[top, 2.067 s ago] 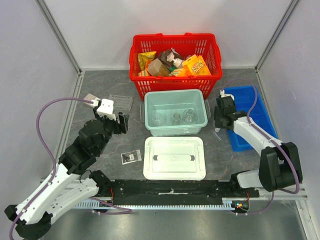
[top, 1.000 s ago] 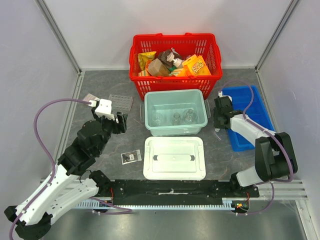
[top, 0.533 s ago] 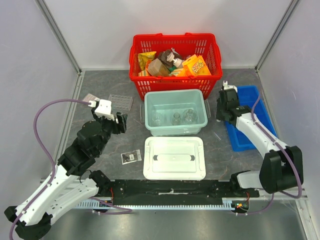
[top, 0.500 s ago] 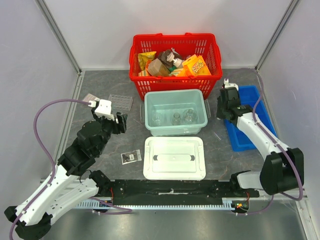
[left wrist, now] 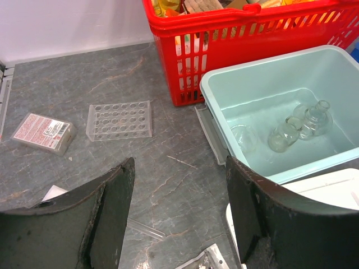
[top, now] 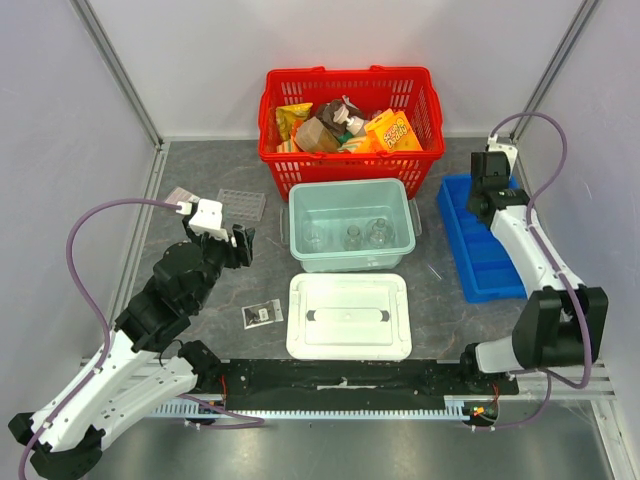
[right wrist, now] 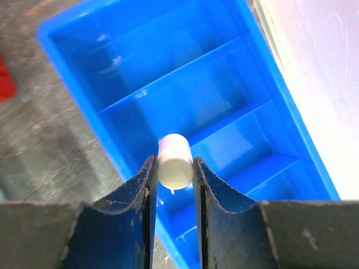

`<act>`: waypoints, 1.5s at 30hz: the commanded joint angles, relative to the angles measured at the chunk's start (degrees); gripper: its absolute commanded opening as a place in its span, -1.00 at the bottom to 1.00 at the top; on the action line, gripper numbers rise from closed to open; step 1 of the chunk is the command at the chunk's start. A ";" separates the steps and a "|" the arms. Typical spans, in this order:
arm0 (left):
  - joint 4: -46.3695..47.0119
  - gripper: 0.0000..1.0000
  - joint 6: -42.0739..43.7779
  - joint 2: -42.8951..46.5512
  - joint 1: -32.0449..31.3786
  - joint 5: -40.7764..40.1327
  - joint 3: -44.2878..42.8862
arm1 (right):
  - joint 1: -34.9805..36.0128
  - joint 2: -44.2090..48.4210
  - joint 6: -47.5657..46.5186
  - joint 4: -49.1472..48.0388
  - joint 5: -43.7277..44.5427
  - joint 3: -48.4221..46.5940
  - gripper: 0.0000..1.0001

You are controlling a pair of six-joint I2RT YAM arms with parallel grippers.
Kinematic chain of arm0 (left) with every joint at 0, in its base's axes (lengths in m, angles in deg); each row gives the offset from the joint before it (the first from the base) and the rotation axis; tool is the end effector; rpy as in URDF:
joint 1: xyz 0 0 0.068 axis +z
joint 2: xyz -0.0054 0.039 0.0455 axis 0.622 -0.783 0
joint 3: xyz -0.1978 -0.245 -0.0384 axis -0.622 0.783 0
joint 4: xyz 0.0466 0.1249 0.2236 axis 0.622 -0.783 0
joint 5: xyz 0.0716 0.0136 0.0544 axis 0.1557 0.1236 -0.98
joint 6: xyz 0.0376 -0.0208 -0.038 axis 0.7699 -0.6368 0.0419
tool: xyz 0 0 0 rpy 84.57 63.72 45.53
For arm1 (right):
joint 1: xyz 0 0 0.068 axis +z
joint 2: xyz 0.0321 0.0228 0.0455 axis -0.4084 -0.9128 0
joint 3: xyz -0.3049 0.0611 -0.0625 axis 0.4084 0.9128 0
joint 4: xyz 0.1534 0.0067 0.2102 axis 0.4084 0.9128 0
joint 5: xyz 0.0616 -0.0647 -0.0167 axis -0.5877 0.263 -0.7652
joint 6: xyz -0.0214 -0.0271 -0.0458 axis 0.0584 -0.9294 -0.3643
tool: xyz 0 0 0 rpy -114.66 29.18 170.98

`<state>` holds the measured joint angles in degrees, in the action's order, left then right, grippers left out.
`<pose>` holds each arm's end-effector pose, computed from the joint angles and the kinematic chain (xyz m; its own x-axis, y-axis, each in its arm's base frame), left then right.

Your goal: Organize the chemistry lab equipment

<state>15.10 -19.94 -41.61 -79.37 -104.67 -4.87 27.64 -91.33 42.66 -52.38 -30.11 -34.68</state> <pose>0.0865 -0.0506 0.3802 -0.1546 0.0314 -0.9875 0.2358 0.9718 -0.0060 0.2952 0.0008 0.3416 -0.5781 0.2586 -0.7739 0.4642 0.8843 -0.0513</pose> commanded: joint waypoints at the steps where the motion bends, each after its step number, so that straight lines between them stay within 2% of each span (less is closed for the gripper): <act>1: 2.51 0.43 0.93 0.20 0.12 0.13 0.09 | -4.92 -5.03 -1.05 -2.51 2.43 -3.37 -0.45; 7: 2.59 0.43 0.84 0.20 0.12 0.40 0.18 | -9.68 -11.54 -1.14 -5.05 1.20 -4.95 -0.45; 18: 2.77 0.43 0.93 -0.24 0.12 -0.13 0.27 | -12.05 -19.02 -0.17 -6.99 -0.47 -5.83 -0.44; 21: 2.68 0.43 0.84 -0.68 0.04 -0.75 0.27 | -12.23 -19.37 -0.26 -6.99 -0.03 -5.92 -0.31; 29: 1.46 0.43 -0.82 -3.31 0.12 -3.64 -0.34 | -12.41 -16.74 0.62 -3.92 -2.05 -7.41 -0.03; 38: -6.62 0.47 -9.61 -13.32 0.82 -7.95 -5.08 | -9.87 -5.94 0.62 -2.33 -14.17 -5.22 0.00; 41: -9.35 0.47 -13.21 -16.49 5.81 -4.81 -7.37 | -7.23 -1.55 -0.17 -1.72 -15.84 -4.69 0.01; 45: -9.89 0.46 -14.98 -19.83 21.27 11.16 -8.69 | -3.80 4.08 0.18 -1.63 -18.22 -3.46 0.01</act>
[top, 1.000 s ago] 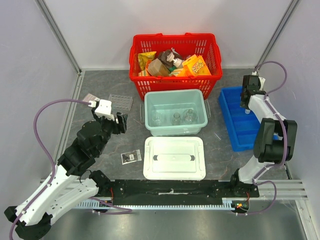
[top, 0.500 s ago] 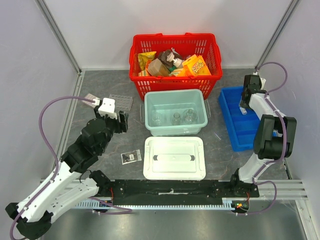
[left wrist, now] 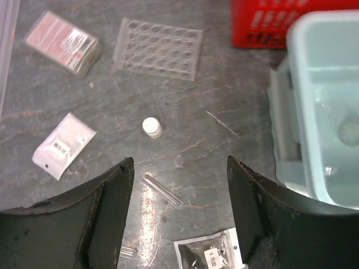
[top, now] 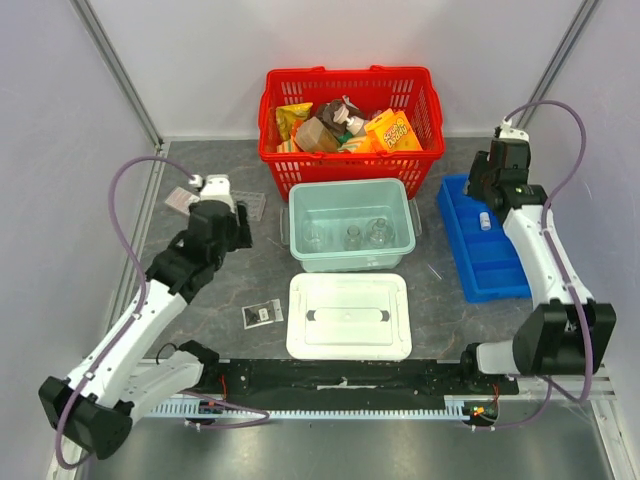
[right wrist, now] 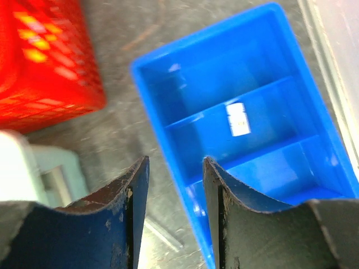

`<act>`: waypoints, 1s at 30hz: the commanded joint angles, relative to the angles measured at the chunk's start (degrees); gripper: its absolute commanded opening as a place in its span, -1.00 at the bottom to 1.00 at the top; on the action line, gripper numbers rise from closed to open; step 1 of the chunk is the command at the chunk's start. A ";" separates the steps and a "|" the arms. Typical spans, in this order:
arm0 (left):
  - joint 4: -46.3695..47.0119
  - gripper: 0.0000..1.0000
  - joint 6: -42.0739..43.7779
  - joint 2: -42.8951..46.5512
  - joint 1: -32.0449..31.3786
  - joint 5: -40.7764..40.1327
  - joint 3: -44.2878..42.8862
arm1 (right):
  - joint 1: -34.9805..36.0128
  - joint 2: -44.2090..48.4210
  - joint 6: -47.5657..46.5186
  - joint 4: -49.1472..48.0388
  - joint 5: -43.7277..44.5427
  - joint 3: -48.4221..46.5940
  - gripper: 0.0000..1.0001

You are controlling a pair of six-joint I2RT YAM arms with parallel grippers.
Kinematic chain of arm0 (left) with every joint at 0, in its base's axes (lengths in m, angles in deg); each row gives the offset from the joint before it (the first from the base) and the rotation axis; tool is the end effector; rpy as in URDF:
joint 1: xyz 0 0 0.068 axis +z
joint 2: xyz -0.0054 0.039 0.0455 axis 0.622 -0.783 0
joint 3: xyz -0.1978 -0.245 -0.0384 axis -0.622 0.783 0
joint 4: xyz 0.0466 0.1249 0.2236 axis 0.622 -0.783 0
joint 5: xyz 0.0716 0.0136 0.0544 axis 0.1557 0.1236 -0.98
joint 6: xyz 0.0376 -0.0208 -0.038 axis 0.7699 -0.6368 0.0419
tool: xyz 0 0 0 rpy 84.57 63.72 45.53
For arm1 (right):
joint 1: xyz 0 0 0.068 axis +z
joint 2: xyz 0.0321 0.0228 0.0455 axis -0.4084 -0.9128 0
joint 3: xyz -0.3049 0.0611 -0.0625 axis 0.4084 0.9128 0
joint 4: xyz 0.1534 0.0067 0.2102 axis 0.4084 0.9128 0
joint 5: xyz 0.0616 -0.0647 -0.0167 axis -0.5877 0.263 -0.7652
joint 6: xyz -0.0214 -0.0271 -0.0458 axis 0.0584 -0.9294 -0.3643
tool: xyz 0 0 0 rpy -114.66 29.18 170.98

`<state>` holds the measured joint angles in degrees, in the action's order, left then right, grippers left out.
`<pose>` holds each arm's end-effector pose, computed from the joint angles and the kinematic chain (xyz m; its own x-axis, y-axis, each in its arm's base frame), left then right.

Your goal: Organize the chemistry lab equipment

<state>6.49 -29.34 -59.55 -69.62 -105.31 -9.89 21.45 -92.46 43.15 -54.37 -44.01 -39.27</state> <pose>0.1545 -0.0714 0.3588 -0.4662 0.0244 -0.8843 0.0074 0.9997 0.0236 0.3089 -0.0224 0.3637 -0.5244 0.3513 -0.7756 0.3984 0.9063 0.1411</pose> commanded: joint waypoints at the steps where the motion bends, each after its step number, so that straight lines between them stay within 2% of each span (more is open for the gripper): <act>1: -1.45 0.45 -5.93 -3.46 15.47 15.32 -4.02 | 4.65 6.54 -0.13 0.01 -4.76 1.48 0.01; 3: -2.32 0.40 -6.81 -7.76 20.07 19.74 -5.25 | 6.51 9.09 0.22 -0.52 -5.81 2.10 0.01; 7: -2.59 0.31 -8.12 -14.27 21.66 17.21 -7.18 | 10.03 12.95 2.15 -1.48 -9.23 3.33 0.01; 12: -1.36 0.26 -9.45 -20.69 25.52 20.62 -7.97 | 13.20 17.97 4.09 -2.80 -12.83 4.38 0.01; 23: -1.54 0.03 -7.87 -34.84 27.11 22.91 -12.28 | 13.99 24.65 4.18 -2.72 -14.78 4.21 0.04; 30: -3.38 0.01 -5.84 -40.82 27.20 21.77 -14.22 | 13.99 26.06 3.39 -1.92 -14.69 3.15 0.07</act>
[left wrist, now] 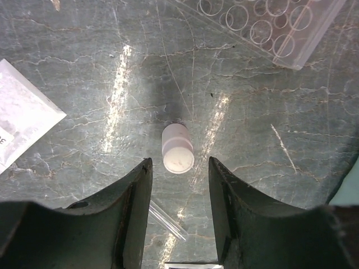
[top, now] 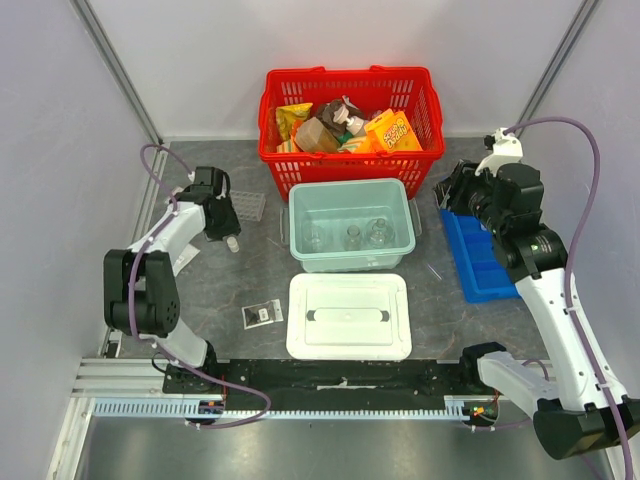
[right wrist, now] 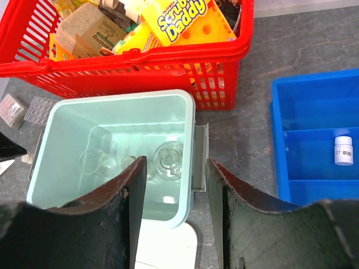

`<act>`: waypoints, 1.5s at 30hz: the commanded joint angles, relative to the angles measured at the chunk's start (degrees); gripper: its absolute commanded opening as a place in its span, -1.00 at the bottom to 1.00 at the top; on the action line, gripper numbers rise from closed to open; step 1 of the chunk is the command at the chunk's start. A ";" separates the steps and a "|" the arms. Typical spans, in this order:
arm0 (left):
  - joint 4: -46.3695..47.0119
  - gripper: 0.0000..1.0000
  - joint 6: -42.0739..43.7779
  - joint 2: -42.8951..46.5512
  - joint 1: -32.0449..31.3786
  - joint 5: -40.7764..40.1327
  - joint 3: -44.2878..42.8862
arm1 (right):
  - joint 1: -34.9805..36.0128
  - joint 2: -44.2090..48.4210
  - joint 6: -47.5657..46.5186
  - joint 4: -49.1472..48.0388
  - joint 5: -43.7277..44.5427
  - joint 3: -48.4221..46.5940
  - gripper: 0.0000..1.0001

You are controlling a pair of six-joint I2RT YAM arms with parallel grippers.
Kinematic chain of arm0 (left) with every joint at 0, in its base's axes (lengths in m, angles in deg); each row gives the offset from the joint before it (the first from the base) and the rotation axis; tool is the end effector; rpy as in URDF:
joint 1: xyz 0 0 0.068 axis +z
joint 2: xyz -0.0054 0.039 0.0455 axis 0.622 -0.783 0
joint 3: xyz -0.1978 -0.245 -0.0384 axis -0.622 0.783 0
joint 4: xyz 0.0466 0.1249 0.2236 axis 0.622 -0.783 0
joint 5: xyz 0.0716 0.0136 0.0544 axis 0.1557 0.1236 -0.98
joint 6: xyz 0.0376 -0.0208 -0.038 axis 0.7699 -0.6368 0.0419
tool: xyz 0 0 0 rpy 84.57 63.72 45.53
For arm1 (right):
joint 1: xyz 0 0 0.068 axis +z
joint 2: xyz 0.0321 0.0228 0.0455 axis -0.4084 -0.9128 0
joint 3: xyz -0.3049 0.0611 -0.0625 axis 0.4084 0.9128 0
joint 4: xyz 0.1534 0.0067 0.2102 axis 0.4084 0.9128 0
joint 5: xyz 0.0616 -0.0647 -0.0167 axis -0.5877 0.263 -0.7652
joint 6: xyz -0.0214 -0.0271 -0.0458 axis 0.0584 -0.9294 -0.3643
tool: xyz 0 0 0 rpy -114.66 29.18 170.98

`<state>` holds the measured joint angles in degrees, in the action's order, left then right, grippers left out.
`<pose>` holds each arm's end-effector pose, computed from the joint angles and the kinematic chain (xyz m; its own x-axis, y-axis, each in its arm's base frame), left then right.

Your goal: Organize the chemistry lab equipment

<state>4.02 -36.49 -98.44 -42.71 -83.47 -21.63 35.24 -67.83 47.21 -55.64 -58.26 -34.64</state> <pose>0.3252 -0.0201 0.2625 -0.8237 -0.3051 -0.4780 -0.2963 0.9503 -0.0958 0.1829 0.0380 0.4368 -0.3671 0.3342 -0.8681 -0.0989 0.9139 0.3937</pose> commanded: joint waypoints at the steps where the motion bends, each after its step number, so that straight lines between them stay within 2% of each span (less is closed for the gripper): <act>1: -0.83 0.01 1.48 -2.12 0.30 -0.06 -2.39 | 0.20 1.69 -0.68 -0.66 -0.36 -1.48 0.08; 7: -0.39 0.00 2.09 -4.23 0.30 0.29 -2.65 | 0.29 1.34 -0.68 -0.66 -0.53 -1.57 0.08; 14: -1.18 -0.13 2.45 -5.29 0.21 0.73 -2.66 | 0.11 1.78 -0.94 -0.48 -0.53 -0.87 0.09; 21: -1.70 -0.53 2.09 -3.71 0.21 2.13 -1.60 | 0.20 1.78 -1.55 -0.57 -0.88 -0.34 0.10; 26: -4.16 -0.60 2.01 1.64 0.30 5.38 -2.74 | 0.20 0.82 -7.43 -4.61 -9.91 0.37 0.22; 30: -6.18 -0.61 2.09 7.71 0.30 11.35 -3.97 | 0.55 0.11 -9.47 -9.43 -16.51 0.18 0.25; 35: -8.82 -0.61 1.92 14.65 0.30 21.27 -5.99 | 3.18 2.91 -5.77 -25.94 -28.64 8.61 0.32; 41: -8.74 -0.61 -0.27 23.09 0.21 34.37 -5.56 | 12.57 3.80 -11.83 -34.21 -31.38 14.07 0.42; 45: -5.15 -0.61 -5.01 25.91 0.12 47.80 -2.40 | 19.70 3.10 -15.35 -41.25 -30.15 17.32 0.48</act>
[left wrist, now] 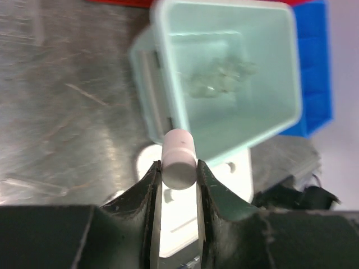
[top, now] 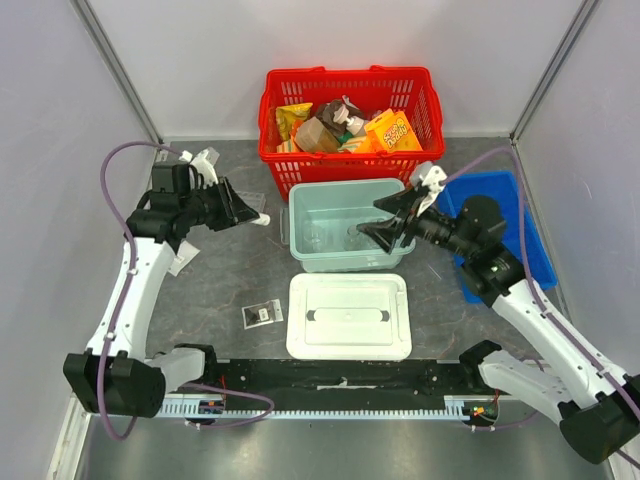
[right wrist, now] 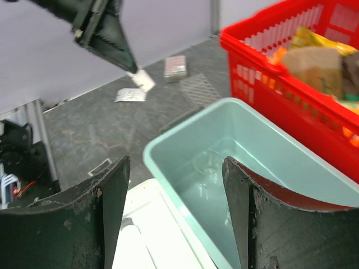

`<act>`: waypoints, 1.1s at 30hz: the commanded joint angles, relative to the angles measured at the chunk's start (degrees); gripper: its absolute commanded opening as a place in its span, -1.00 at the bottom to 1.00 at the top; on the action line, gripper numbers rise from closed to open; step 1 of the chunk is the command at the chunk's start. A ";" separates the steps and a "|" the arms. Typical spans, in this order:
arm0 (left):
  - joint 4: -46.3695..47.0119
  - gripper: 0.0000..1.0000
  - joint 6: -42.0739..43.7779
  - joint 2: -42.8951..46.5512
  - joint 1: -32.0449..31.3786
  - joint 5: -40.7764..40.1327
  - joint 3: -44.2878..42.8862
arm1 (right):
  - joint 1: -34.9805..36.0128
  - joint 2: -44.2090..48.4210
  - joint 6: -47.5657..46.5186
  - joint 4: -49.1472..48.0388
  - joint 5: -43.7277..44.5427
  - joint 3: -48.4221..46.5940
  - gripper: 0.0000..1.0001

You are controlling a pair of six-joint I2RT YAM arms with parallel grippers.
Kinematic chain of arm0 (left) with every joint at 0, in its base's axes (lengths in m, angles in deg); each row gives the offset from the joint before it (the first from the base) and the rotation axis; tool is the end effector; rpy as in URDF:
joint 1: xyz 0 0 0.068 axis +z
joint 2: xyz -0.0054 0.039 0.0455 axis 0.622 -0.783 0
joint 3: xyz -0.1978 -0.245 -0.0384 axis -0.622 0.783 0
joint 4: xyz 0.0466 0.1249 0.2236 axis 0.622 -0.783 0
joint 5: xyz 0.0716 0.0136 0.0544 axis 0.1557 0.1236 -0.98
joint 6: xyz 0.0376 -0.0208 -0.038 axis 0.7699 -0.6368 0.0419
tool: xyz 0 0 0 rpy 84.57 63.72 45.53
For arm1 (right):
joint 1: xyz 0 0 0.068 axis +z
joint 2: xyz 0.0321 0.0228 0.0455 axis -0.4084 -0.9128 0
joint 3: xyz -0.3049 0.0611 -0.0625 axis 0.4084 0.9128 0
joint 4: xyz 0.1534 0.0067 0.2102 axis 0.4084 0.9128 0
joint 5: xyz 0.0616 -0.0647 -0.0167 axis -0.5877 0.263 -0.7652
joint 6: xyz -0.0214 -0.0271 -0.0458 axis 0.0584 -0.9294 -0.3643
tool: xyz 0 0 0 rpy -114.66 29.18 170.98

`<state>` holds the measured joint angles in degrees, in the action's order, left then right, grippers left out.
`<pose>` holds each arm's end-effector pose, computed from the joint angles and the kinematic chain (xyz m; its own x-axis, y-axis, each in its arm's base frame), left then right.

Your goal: Organize the chemistry lab equipment

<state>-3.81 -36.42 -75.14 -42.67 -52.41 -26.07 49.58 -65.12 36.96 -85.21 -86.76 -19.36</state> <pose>0.2290 -0.0342 0.3876 -0.7557 -0.2757 -0.5941 0.1190 0.8341 -0.5386 0.1632 0.1011 0.4094 -0.2016 0.1216 -0.9719 -0.8111 0.5355 0.2353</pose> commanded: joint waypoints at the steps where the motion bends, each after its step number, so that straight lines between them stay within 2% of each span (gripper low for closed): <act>1: 3.91 -0.62 -6.48 3.31 -0.01 19.39 3.26 | 7.29 -0.31 -6.06 -12.73 -1.39 2.40 0.50; 5: 9.10 -0.63 -11.32 5.60 -1.15 26.17 7.58 | 14.06 -4.96 -12.38 -12.93 -1.38 1.79 0.57; 12: 12.79 -0.63 -14.49 6.75 -4.31 29.78 10.57 | 22.06 -14.28 -18.28 -11.60 3.17 -2.78 0.62; 18: 16.83 -0.64 -17.57 7.63 -5.90 30.75 13.29 | 25.32 -20.08 -20.75 -10.46 5.99 -5.95 0.61; 21: 17.28 -0.64 -17.75 7.80 -6.25 30.93 13.91 | 26.03 -21.49 -21.01 -10.46 7.14 -6.65 0.54; 27: 17.81 -0.65 -17.74 7.54 -6.60 30.84 14.61 | 27.08 -23.34 -21.36 -10.55 8.19 -7.62 0.19; 30: 18.86 -0.65 -18.27 7.89 -6.51 31.02 15.14 | 27.26 -23.96 -21.36 -10.72 8.89 -7.79 0.11; 33: 19.04 -0.66 -18.54 7.80 -6.52 31.19 15.32 | 27.35 -24.31 -21.19 -10.28 9.34 -8.14 -0.08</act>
<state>12.52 -52.73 -68.54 -48.94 -23.61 -11.01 76.53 -88.92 16.35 -94.52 -78.87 -24.59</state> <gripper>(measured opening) 0.314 0.499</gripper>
